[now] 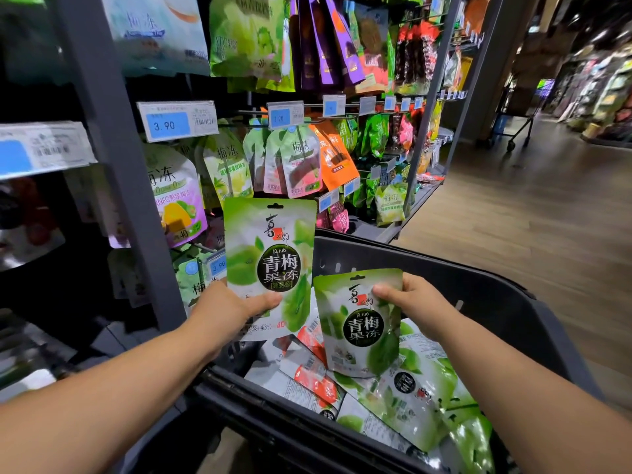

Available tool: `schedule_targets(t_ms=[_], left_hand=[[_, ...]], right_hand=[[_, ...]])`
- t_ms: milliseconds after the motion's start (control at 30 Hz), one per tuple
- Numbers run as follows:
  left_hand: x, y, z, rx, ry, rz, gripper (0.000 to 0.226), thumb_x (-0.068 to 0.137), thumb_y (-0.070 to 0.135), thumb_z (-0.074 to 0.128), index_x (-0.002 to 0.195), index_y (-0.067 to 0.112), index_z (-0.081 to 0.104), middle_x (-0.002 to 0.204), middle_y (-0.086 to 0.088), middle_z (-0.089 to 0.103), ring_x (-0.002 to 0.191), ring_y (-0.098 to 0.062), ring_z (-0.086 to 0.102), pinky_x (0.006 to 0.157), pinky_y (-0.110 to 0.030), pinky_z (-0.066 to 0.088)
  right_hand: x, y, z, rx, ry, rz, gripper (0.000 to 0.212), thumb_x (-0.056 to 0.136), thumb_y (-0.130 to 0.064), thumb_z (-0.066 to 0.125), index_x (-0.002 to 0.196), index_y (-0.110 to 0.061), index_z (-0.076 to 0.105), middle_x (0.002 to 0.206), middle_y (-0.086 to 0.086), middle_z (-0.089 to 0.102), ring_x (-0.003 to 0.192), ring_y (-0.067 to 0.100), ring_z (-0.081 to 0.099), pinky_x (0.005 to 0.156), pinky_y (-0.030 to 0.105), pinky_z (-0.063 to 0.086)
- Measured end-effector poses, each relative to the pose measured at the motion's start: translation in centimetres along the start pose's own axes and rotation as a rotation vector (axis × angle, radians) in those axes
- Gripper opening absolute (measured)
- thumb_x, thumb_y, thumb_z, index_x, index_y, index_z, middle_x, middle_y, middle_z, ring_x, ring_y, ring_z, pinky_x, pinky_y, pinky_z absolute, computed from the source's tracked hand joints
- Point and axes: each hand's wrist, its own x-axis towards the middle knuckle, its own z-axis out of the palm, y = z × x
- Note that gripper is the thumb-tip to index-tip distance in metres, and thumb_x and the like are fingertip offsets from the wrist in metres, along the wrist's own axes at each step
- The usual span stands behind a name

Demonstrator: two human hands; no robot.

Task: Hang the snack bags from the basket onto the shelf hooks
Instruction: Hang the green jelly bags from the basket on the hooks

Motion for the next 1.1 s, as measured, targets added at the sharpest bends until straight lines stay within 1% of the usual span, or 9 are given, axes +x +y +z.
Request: schedule_targets(t_ms=[100,200,300,467,533,600,767,933,1100], left_hand=[[0.1,0.0,0.2,0.009,-0.023,0.001,0.033,0.069,0.01,0.087,0.096,0.017,0.072,0.086,0.006,0.077,0.076,-0.003,0.07,0.071,-0.022,0.049],[0.2,-0.1,0.1,0.014,-0.025,-0.006,0.034,0.068,0.011,0.088,0.097,0.017,0.071,0.085,0.007,0.077,0.078,-0.004,0.071,0.069,-0.019,0.049],[0.2,-0.2,0.1,0.015,-0.024,-0.018,0.036,0.067,0.012,0.089,0.098,0.015,0.072,0.086,0.004,0.077,0.082,-0.012,0.073,0.072,-0.023,0.052],[0.0,-0.1,0.0,0.011,-0.019,-0.011,0.035,0.067,0.014,0.089,0.098,0.015,0.073,0.087,0.004,0.078,0.082,-0.013,0.072,0.081,-0.031,0.053],[-0.2,0.1,-0.1,-0.009,0.014,-0.017,0.03,0.068,0.013,0.089,0.093,0.014,0.073,0.083,0.003,0.077,0.078,-0.013,0.072,0.079,-0.03,0.052],[-0.6,0.3,-0.1,-0.034,0.041,-0.029,0.032,0.066,0.014,0.09,0.094,0.012,0.073,0.083,0.002,0.078,0.082,-0.017,0.073,0.081,-0.032,0.054],[-1.5,1.6,-0.5,-0.1,0.077,-0.016,0.038,0.063,0.02,0.093,0.095,0.014,0.074,0.086,0.002,0.078,0.087,-0.018,0.074,0.091,-0.04,0.056],[-1.9,5.1,-0.9,-0.13,0.13,0.082,0.017,0.07,0.016,0.088,0.076,0.017,0.072,0.066,0.007,0.073,0.063,-0.007,0.069,0.065,-0.021,0.05],[-1.6,11.2,-1.4,-0.194,0.097,0.214,0.031,0.076,0.012,0.083,0.057,0.015,0.059,0.038,0.013,0.05,0.035,0.004,0.042,0.041,-0.011,0.031]], right_hand=[[-0.2,0.5,0.0,0.057,-0.024,0.035,0.012,0.086,-0.012,0.072,0.097,-0.011,0.067,0.085,0.004,0.076,0.077,0.024,0.07,0.06,0.03,0.052],[-0.7,1.5,0.1,0.012,-0.116,0.119,0.028,0.078,-0.004,0.08,0.103,-0.009,0.067,0.094,0.005,0.077,0.09,0.023,0.073,0.079,0.035,0.057],[-1.1,2.8,0.7,-0.067,-0.199,0.235,0.047,0.063,-0.015,0.087,0.107,-0.011,0.07,0.102,0.007,0.076,0.1,0.025,0.072,0.095,0.042,0.054],[-1.6,3.2,1.7,-0.264,-0.217,0.325,0.02,0.075,-0.013,0.085,0.088,-0.021,0.073,0.081,-0.007,0.076,0.077,0.01,0.072,0.066,0.023,0.056],[-1.5,3.3,1.8,-0.291,-0.193,0.316,0.016,0.076,-0.015,0.084,0.088,-0.017,0.074,0.086,-0.001,0.077,0.082,0.017,0.073,0.073,0.03,0.059],[-1.6,2.7,1.7,-0.251,-0.185,0.282,0.011,0.079,-0.013,0.082,0.087,-0.013,0.075,0.085,0.003,0.077,0.084,0.022,0.073,0.087,0.041,0.057],[-1.8,-1.0,1.3,0.096,-0.047,0.177,0.014,0.087,-0.004,0.069,0.099,0.002,0.068,0.077,0.009,0.074,0.066,0.02,0.067,0.067,0.032,0.05],[-1.9,-7.8,3.4,0.406,0.01,0.022,0.018,0.089,-0.01,0.063,0.106,-0.005,0.064,0.079,0.01,0.071,0.063,0.021,0.065,0.058,0.031,0.051],[-1.3,-15.5,5.4,0.471,0.068,-0.122,0.018,0.091,-0.011,0.063,0.107,-0.004,0.065,0.092,0.015,0.075,0.078,0.029,0.069,0.06,0.034,0.056]])
